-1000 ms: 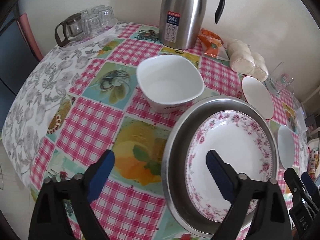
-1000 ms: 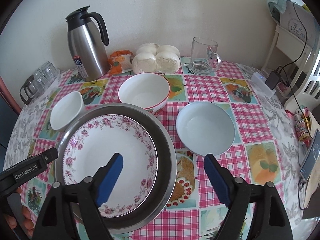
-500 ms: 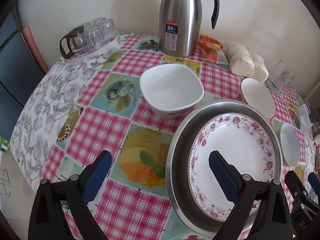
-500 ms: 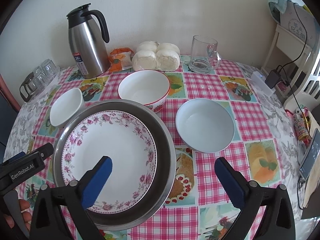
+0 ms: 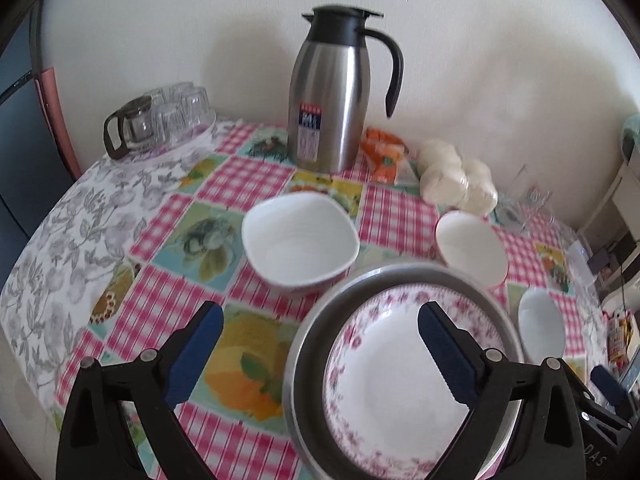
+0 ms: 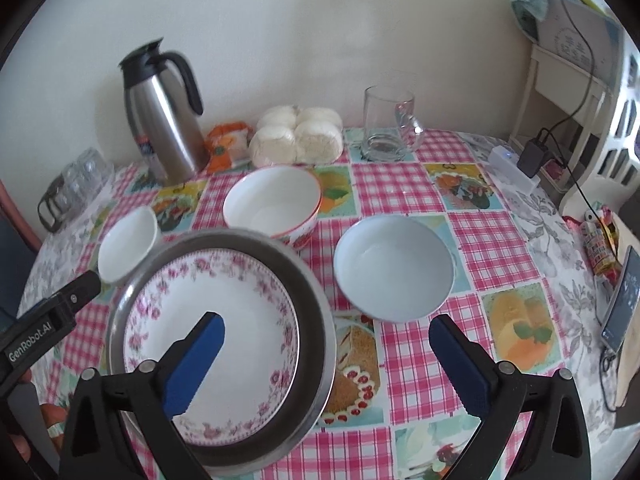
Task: Organize plates and bowls
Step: 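Move both tools toward the red-rimmed white bowl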
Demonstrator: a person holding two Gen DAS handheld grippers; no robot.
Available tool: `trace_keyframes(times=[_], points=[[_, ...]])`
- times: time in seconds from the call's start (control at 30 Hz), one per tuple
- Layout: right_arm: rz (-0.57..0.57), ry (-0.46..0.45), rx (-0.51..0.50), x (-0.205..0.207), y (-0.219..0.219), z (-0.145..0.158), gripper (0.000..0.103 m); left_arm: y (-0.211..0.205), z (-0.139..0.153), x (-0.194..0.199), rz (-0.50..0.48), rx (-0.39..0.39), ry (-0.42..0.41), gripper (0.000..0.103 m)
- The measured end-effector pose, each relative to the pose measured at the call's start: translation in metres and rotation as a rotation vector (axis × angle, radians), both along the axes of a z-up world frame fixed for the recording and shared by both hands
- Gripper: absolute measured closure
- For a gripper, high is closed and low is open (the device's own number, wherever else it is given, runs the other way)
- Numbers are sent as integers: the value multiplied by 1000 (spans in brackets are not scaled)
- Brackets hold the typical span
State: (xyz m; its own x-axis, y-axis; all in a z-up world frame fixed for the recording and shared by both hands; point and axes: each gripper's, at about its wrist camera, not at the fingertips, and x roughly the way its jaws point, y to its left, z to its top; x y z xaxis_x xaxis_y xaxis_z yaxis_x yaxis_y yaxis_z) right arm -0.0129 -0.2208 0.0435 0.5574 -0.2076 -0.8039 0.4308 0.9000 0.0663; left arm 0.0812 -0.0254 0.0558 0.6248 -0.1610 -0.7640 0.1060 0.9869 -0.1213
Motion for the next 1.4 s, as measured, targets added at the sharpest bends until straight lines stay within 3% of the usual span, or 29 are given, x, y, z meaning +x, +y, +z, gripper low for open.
trace_keyframes(times=[0.13,0.37,0.6,0.73,0.83,1.13,1.2,1.33,1.4], points=[[-18,-56,16,-1,-7,4,0,1,4,7,-11,-78,-17,5],[-16,-56,70,6,-16,-1,0,-17,-2,16,-100,-189,67,5],[-35,-61,102,16,-30,-13,0,-38,-6,23,-139,-161,2,5],[-46,-72,89,29,-45,-17,0,-46,-15,45,-150,-167,30,5],[-53,-53,85,44,-61,-20,0,-55,-20,57,-152,-122,19,5],[-37,-30,194,94,-91,-27,0,-84,-42,95,-237,-123,184,5],[-29,-19,220,103,-91,-32,3,-91,-43,105,-245,-111,221,6],[-28,28,259,122,-90,-43,22,-106,-49,121,-271,-70,270,7],[-19,50,258,129,-89,-49,30,-110,-54,126,-271,-59,290,14]])
